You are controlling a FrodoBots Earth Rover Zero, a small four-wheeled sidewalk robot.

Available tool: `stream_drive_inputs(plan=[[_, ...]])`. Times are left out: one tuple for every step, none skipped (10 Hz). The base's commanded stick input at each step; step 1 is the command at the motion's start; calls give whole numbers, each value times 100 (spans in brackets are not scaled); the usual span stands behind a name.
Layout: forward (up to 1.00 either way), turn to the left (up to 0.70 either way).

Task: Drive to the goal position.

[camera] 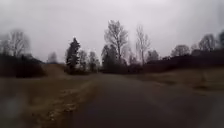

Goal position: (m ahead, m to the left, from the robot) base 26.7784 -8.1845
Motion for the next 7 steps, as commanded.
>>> stream_drive_inputs(plan=[[68,-29],[68,-5],[68,0],[68,0],[68,0],[68,0],[68,0]])
